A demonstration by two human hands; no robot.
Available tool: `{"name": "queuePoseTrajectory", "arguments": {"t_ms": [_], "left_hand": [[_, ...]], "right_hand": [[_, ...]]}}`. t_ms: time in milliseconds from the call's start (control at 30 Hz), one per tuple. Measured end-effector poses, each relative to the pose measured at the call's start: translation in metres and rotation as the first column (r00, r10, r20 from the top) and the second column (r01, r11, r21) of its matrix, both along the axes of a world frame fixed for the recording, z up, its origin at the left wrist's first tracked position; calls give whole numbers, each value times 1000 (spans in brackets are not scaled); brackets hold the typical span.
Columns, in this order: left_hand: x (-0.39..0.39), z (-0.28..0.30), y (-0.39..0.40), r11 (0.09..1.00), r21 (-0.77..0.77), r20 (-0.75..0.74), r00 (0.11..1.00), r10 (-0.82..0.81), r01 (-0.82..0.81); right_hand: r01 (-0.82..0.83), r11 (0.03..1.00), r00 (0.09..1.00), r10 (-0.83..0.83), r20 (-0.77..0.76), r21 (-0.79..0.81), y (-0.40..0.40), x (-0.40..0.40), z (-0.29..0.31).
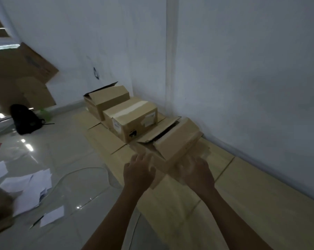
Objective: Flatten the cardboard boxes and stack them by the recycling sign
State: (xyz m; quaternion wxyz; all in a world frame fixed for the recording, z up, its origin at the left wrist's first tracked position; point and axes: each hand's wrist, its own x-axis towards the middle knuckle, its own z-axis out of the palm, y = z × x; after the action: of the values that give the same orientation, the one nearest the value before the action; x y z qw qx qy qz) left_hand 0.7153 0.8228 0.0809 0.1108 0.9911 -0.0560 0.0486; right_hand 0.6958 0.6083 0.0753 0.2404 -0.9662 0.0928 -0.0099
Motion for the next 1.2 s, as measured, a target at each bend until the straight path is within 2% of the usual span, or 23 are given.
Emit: {"name": "queuePoseTrajectory", "arguments": {"t_ms": [133, 233, 267, 333, 400, 433, 500, 567, 633, 733, 833, 1033, 1100, 1200], "left_hand": [[114, -28, 26, 993, -103, -99, 993, -69, 59], [182, -54, 32, 958, -252, -161, 971, -179, 135], [201, -62, 31, 939, -307, -178, 960, -215, 154], [229, -74, 26, 879, -464, -228, 944, -239, 110], [253, -87, 20, 806, -591, -299, 935, -189, -26], [264, -96, 17, 806, -588, -324, 933, -159, -66], [278, -109, 12, 905, -423, -369, 922, -118, -53], [282, -119, 6, 959, -281, -417, 905, -86, -38], [277, -121, -2, 976, -215, -410, 910, -51, -42], [266, -122, -13, 985, -170, -399, 915, -53, -17], [249, -120, -30, 972, -232, -468, 879, -88, -26], [173, -112, -85, 961, -201, -547, 792, -271, 190], [146, -113, -99, 957, -188, -567, 771, -289, 221], [116, -113, -112, 960, -210, -558, 784, -273, 185]], "right_hand": [[51, 982, 995, -35, -89, 180, 34, 106, -13], [86, 958, 995, -67, -78, 272, 48, 155, -31], [101, 951, 991, -70, -117, 290, 51, 168, -38], [91, 961, 976, -34, -216, 260, 57, 183, -56], [67, 983, 965, -20, -261, 173, 59, 193, -78], [56, 991, 964, -23, -266, 119, 61, 196, -88], [38, 999, 965, -32, -259, 17, 65, 197, -101], [39, 997, 983, -51, -179, -65, 70, 195, -116], [40, 990, 995, -51, -80, -133, 69, 190, -127], [-8, 980, 997, -7, -75, -199, 62, 174, -134], [31, 983, 999, -38, -37, -183, 42, 144, -133], [152, 981, 988, -155, -15, -119, -14, 51, -133], [151, 984, 985, -157, -65, -96, -37, 28, -126], [170, 983, 967, -153, -206, 68, -64, 19, -109]]}}
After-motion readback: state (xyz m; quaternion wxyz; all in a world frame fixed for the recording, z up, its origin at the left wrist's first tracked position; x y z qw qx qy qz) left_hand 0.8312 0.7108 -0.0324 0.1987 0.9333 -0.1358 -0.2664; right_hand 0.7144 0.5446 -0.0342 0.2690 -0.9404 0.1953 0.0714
